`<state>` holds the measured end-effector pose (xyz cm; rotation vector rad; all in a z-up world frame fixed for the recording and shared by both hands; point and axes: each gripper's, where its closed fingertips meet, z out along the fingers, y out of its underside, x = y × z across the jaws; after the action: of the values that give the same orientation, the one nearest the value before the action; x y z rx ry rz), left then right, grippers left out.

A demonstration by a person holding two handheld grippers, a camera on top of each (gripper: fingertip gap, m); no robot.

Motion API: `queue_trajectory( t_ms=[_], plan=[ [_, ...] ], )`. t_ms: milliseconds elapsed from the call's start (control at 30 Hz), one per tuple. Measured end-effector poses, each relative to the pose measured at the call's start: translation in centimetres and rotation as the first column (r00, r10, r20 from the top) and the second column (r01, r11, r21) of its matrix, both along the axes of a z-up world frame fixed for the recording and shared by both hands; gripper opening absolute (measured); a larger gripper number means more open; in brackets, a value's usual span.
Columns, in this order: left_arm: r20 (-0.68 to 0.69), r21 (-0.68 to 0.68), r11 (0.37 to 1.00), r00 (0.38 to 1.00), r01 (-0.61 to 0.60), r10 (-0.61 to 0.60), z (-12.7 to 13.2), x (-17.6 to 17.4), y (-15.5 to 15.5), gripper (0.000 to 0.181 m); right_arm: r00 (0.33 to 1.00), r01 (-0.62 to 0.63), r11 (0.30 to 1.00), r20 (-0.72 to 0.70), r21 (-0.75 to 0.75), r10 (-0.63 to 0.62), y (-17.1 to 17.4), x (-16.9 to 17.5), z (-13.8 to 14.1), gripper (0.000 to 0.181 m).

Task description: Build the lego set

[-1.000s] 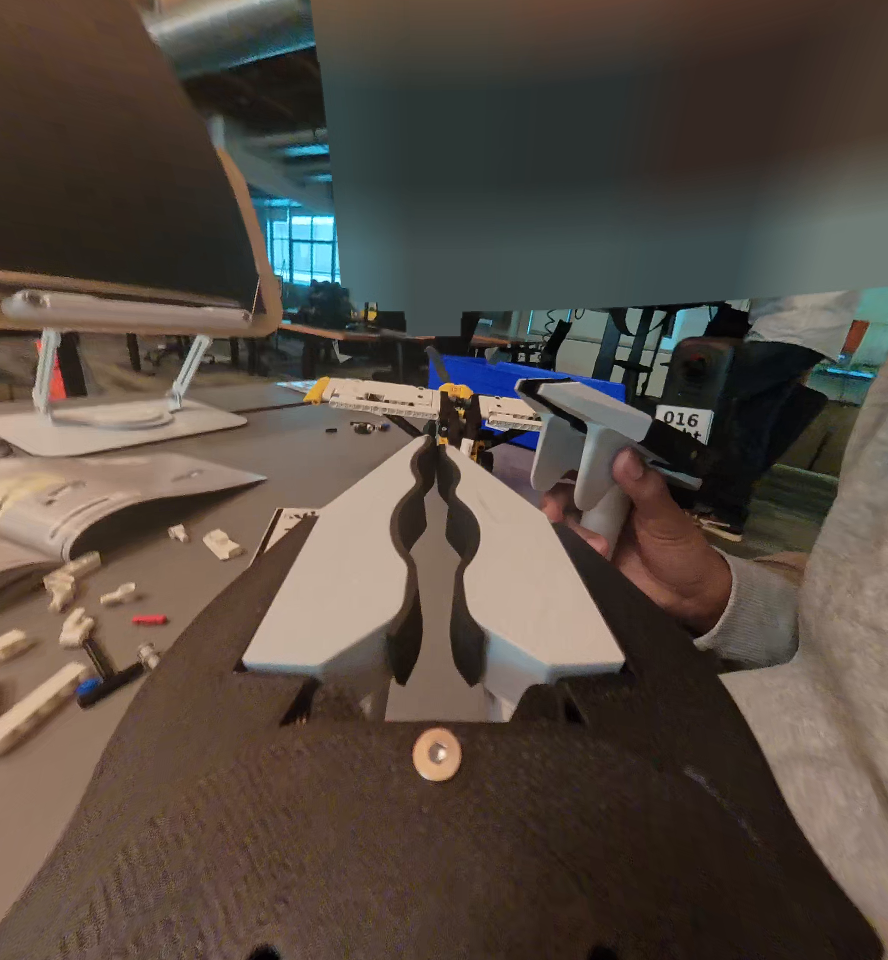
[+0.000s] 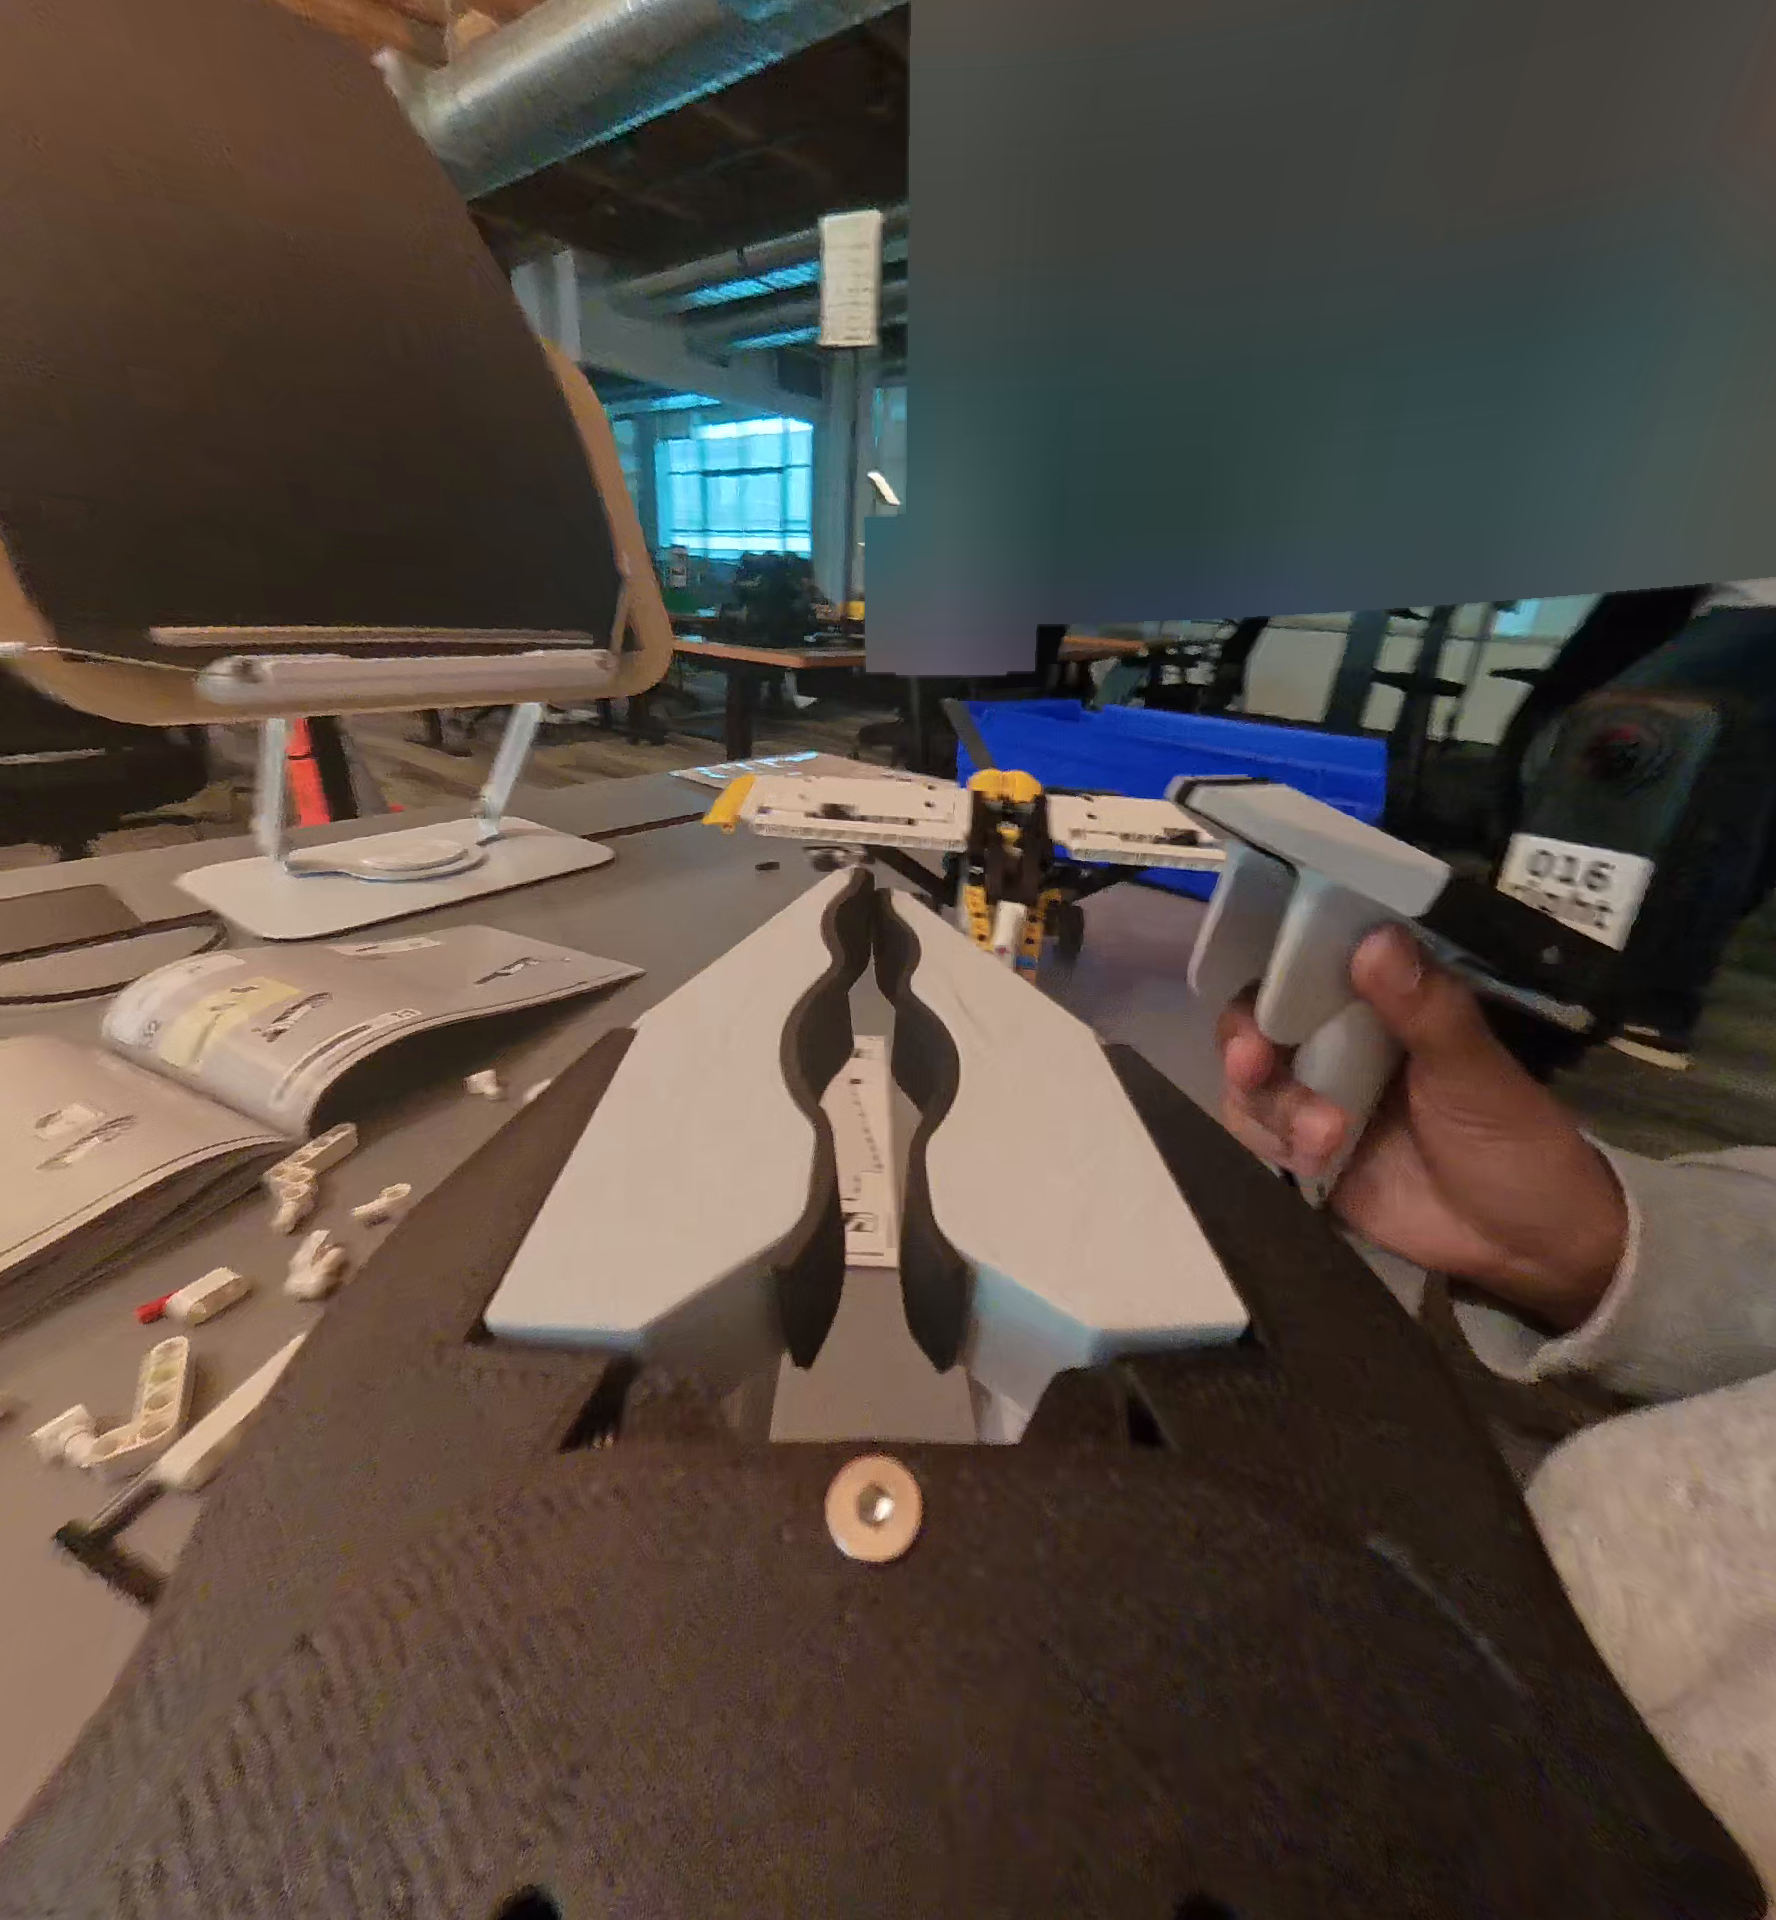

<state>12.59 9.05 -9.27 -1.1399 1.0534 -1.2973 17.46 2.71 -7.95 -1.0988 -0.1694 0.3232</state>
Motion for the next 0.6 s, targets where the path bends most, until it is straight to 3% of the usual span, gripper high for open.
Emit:
queue_trajectory(
  t_ms=[67, 233, 367, 600],
  plan=[
    [0.021, 0.009, 0.996, 0.996, 0.086, -0.086, -0.1, 0.0, -1.2, 0.0, 1.0, 0.004, 1.0, -0.009, 0.012, -0.004, -0.2, 0.2, 0.1, 0.001],
    [0.052, -0.064, 0.986, 0.987, 0.152, -0.149, -1.2, 0.0, -1.4, 0.0, 0.996, -0.01, 0.999, -0.086, 0.032, 0.012, -0.4, 1.2, 0.4, 0.003],
    [0.062, -0.076, 0.987, 0.989, 0.142, -0.138, -1.1, -0.2, -1.4, 0.0, 0.988, -0.039, 0.999, -0.146, 0.036, 0.044, -0.4, 1.7, 0.4, 0.004],
    [-0.039, -0.225, 0.971, 0.995, 0.083, -0.094, -2.5, 0.6, 0.0, 0.0, 0.985, -0.062, 0.997, -0.156, 0.037, 0.067, -0.3, 1.6, 0.4, 0.007]
  ],
)
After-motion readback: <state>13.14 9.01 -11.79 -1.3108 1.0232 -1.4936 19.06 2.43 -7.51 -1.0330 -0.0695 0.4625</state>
